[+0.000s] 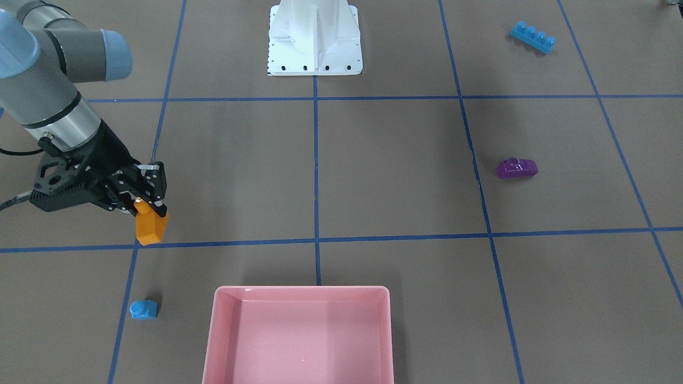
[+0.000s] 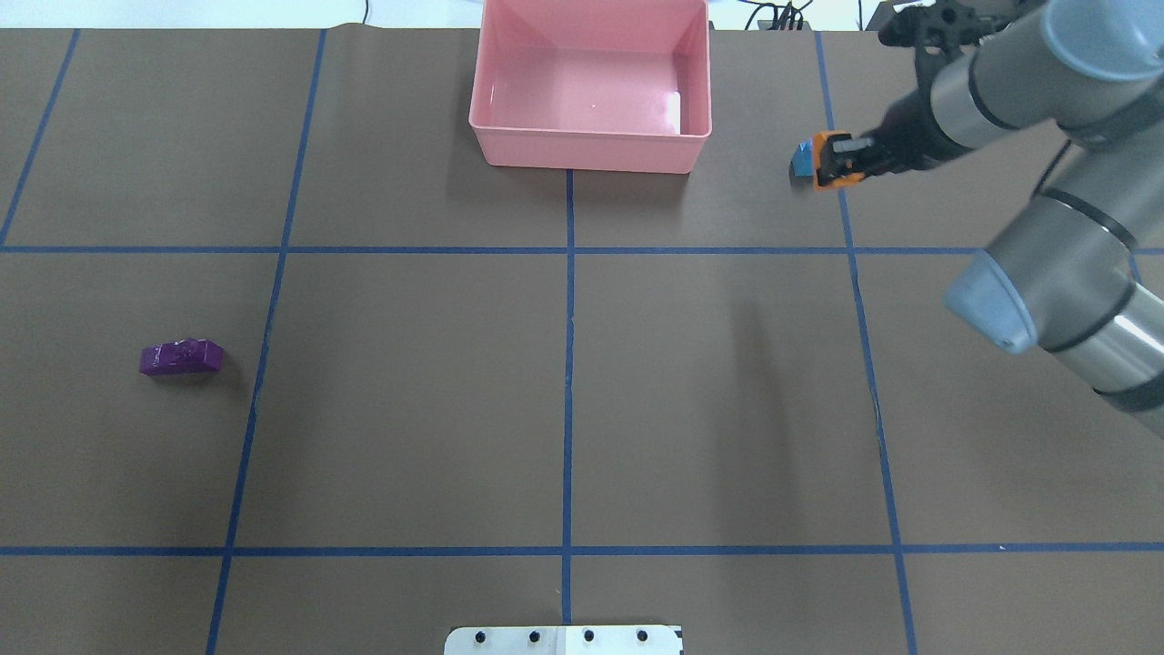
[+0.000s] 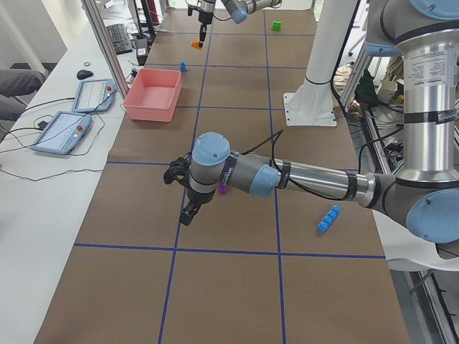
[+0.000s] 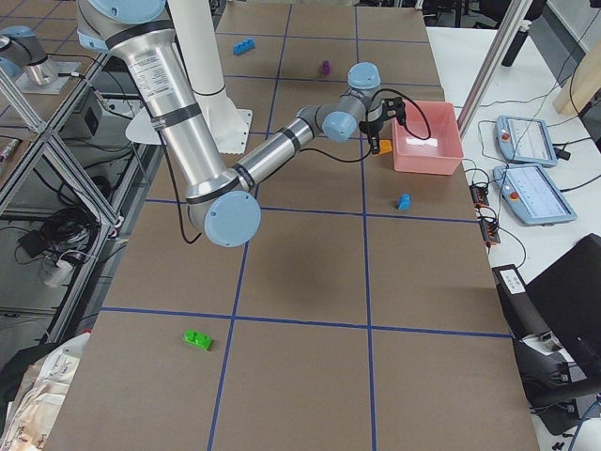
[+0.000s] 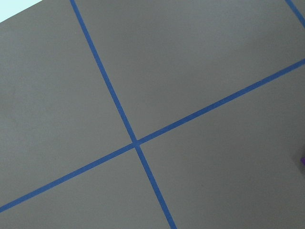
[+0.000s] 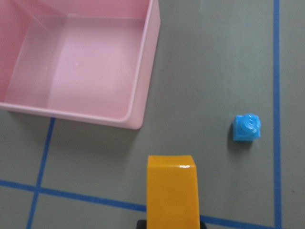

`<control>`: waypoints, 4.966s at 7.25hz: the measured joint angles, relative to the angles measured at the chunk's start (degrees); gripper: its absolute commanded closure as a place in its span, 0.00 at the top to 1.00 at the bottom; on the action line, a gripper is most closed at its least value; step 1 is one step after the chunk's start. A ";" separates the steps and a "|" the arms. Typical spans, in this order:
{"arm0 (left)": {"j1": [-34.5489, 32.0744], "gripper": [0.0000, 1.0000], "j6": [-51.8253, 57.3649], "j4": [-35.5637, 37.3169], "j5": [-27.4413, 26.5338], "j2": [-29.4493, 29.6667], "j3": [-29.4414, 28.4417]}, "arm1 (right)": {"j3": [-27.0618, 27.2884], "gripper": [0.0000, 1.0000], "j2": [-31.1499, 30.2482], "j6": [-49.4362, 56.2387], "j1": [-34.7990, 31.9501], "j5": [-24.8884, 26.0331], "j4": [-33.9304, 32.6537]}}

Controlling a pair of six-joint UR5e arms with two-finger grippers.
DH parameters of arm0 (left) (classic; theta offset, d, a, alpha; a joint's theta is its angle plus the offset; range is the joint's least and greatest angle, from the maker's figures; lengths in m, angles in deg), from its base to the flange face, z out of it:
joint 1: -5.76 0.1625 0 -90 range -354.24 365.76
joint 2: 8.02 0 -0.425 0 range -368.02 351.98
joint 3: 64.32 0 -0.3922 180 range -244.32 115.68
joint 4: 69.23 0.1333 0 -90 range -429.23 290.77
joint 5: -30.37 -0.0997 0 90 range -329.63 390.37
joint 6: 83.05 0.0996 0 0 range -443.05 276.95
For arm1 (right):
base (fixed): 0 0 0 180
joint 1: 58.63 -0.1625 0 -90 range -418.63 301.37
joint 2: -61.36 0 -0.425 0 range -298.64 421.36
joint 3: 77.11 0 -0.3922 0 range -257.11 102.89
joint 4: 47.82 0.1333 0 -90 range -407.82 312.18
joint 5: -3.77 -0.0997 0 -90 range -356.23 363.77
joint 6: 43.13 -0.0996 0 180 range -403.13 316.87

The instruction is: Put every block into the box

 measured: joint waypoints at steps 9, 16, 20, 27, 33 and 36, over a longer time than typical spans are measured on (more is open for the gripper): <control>0.03 1.00 -0.08 -0.77 -0.09 2.16 -1.57 | -45.34 0.99 31.14 -4.24 4.65 11.64 -0.61; 5.63 1.00 -3.78 -17.49 4.14 2.89 -5.38 | -19.51 0.99 18.49 12.30 -4.37 -4.00 -16.06; 24.53 1.00 -7.54 -26.46 0.75 2.27 -5.77 | 8.40 0.99 -5.27 25.82 -8.92 -4.06 -25.68; 41.18 0.81 -7.30 -29.44 -10.81 5.37 -8.93 | 18.83 0.99 -19.20 37.63 -14.34 -4.41 -26.86; 41.30 0.00 -7.08 -29.44 -10.65 6.17 -9.39 | 18.77 0.99 -19.03 37.55 -14.49 -4.33 -26.89; 41.04 0.00 -15.52 -29.58 -10.35 6.59 -4.83 | 18.77 0.99 -19.03 37.54 -14.55 -4.28 -26.89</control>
